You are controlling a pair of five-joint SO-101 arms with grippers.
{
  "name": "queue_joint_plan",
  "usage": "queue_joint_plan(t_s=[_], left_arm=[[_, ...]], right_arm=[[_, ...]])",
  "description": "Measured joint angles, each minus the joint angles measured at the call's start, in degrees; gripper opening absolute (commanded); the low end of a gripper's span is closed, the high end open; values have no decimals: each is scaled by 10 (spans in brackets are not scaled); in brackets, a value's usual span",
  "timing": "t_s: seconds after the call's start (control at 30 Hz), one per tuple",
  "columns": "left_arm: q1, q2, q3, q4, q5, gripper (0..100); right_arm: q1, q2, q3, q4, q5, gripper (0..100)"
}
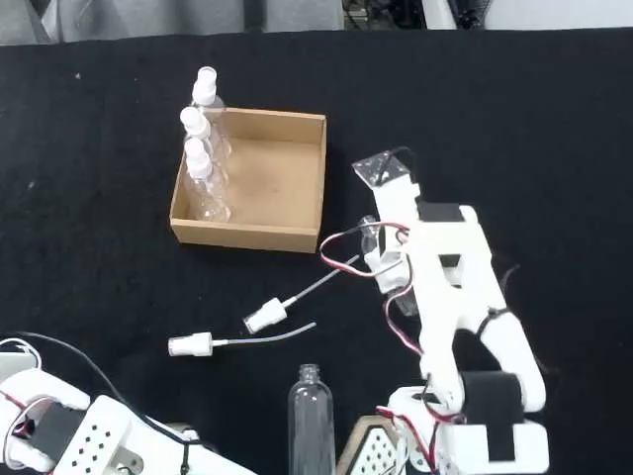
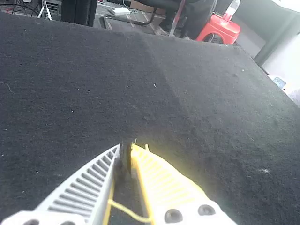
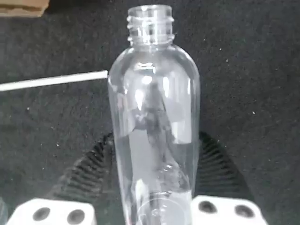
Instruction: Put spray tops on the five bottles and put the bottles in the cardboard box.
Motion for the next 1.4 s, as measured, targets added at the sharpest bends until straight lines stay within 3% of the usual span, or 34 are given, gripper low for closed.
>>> queue_joint_plan(t_s=[0.1, 0.73, 1.03, 1.4], left_arm=[[0, 0, 0, 0, 0, 30], [0, 0, 0, 0, 0, 30], [0, 0, 0, 0, 0, 30], [0, 0, 0, 0, 0, 30]], right_arm=[[0, 18, -2, -1, 0, 322], [1, 28, -40, -2, -4, 322], [0, 145, -107, -2, -26, 322], [0, 155, -110, 18, -33, 322]])
